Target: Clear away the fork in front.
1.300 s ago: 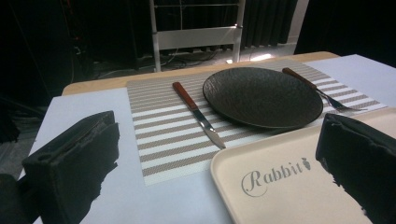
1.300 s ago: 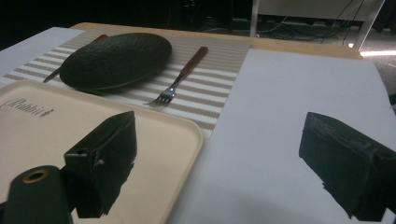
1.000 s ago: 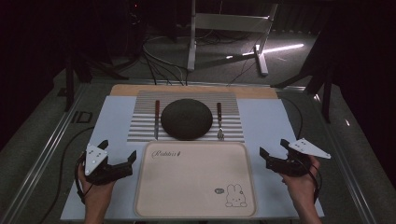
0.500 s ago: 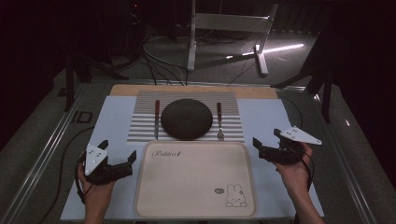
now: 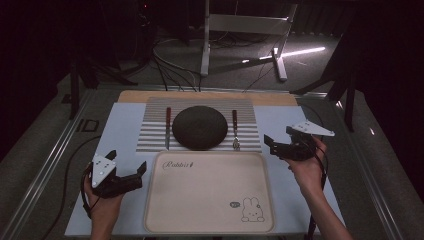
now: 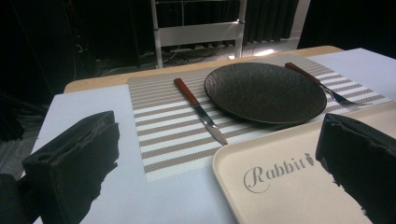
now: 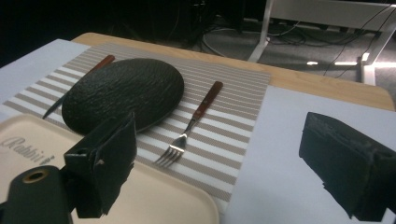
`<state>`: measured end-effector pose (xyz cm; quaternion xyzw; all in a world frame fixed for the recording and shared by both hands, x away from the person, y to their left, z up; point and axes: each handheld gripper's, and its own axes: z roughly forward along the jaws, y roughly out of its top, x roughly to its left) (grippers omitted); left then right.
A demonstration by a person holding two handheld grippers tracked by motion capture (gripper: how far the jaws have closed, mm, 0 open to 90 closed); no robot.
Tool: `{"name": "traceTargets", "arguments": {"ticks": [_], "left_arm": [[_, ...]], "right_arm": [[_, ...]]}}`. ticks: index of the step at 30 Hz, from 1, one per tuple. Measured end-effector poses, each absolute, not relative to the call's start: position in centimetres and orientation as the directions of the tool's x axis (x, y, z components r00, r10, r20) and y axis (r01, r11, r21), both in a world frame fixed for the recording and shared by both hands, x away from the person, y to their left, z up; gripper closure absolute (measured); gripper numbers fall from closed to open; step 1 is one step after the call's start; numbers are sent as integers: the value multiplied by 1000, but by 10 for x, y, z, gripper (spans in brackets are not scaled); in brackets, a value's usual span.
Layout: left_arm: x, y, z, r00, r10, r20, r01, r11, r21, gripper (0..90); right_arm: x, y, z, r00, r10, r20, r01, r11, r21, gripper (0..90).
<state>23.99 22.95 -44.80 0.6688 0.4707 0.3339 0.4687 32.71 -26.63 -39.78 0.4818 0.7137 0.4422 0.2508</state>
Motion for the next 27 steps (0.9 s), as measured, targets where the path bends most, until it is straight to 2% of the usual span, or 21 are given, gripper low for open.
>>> {"name": "traceTargets", "arguments": {"ticks": [15, 27], "left_arm": [[240, 229, -448, 334, 943, 6, 319, -119, 940, 3], [241, 229, -448, 333, 943, 3, 319, -116, 941, 3]], "right_arm": [[363, -253, -385, -408, 910, 77, 484, 144, 863, 114], [399, -240, -383, -386, 921, 44, 500, 169, 849, 115]]}}
